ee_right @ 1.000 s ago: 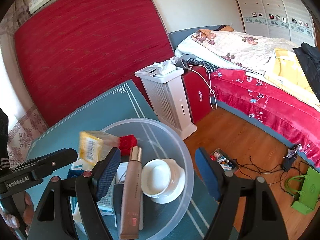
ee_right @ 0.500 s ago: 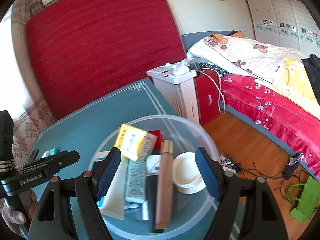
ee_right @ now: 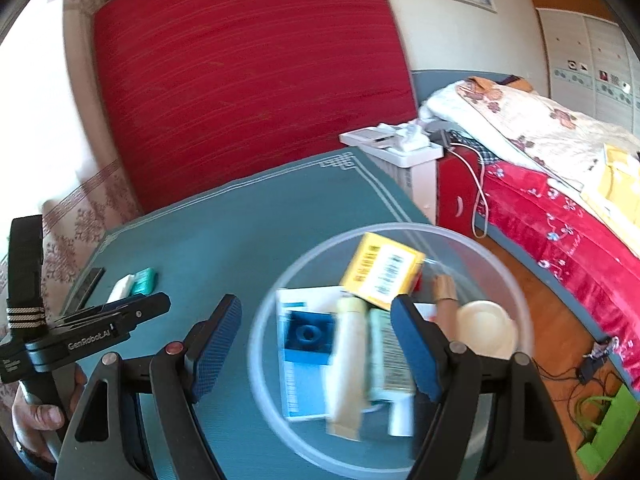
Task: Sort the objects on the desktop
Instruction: 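Withdraw both grippers and move the left gripper to the white pad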
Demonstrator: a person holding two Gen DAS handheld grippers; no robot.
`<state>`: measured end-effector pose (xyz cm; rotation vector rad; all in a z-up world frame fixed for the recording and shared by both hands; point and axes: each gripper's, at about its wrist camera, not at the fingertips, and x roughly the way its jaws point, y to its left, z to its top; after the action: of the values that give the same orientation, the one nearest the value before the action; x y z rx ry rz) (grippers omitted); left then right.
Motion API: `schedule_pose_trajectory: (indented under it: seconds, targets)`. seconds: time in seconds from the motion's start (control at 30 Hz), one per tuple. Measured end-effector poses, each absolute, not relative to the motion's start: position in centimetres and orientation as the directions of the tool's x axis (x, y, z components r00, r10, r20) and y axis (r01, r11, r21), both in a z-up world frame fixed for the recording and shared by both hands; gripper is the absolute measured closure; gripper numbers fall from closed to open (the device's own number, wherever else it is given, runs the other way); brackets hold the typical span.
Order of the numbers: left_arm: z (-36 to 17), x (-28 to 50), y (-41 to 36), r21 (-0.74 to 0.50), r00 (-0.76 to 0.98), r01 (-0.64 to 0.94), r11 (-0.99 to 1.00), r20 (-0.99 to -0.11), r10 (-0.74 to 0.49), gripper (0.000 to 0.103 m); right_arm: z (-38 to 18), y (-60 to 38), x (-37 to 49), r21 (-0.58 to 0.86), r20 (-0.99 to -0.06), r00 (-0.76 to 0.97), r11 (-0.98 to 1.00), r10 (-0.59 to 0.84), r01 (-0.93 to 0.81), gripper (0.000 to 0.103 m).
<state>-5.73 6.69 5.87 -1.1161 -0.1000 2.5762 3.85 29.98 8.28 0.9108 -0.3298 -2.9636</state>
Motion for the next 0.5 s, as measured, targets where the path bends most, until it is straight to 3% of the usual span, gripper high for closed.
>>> schedule_pose_trajectory:
  seconds: [0.5]
  targets:
    - [4.2,-7.0,-1.2,-0.184,-0.669,-0.079,-0.98,-0.719,0.19,0.052,7.0,22.6,2.6,0.202,-0.582,-0.786,-0.973,-0.211,0.111,0.023]
